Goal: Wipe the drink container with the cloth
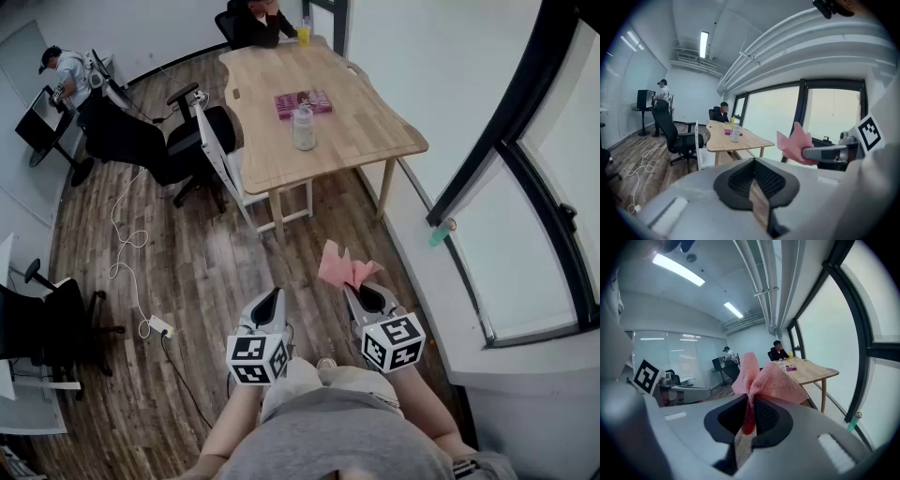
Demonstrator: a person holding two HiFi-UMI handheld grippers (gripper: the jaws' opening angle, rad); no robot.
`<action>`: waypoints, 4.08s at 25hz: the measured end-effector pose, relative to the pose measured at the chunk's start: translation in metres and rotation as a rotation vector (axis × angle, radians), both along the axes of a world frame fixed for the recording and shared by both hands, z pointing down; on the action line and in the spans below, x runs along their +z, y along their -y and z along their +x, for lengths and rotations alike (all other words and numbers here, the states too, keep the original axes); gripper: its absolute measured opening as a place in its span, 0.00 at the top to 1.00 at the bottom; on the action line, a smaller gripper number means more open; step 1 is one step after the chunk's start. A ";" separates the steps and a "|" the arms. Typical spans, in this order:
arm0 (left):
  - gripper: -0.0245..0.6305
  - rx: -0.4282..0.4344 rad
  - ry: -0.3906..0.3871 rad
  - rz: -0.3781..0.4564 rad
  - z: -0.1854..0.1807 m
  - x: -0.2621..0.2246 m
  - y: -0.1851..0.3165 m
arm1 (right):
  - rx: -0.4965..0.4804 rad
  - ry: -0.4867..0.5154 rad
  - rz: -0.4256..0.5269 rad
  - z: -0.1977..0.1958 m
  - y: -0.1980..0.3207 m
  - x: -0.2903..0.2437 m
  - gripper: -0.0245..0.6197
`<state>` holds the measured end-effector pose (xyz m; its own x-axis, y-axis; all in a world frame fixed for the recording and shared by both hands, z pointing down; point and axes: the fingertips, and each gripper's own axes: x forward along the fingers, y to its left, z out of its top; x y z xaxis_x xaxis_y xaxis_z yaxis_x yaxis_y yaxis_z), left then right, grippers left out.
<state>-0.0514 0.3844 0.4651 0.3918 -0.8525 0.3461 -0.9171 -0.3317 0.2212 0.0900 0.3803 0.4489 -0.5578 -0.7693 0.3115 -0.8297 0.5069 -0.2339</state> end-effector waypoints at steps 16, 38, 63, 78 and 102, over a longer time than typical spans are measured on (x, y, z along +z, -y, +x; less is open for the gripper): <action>0.96 0.039 0.002 0.015 -0.006 -0.014 -0.088 | -0.029 0.006 0.006 -0.024 -0.085 -0.008 0.93; 0.96 -0.030 -0.014 0.045 0.026 -0.010 -0.039 | -0.128 0.043 0.004 0.000 -0.036 -0.002 0.92; 0.96 0.011 -0.009 0.012 0.036 0.002 0.091 | -0.110 0.051 -0.010 0.007 0.094 0.005 0.92; 0.96 0.051 -0.012 0.005 0.012 0.001 0.247 | -0.090 0.038 -0.026 -0.018 0.247 0.002 0.92; 0.96 0.094 -0.029 -0.001 -0.015 0.001 0.434 | 0.013 0.022 0.016 -0.022 0.455 -0.019 0.92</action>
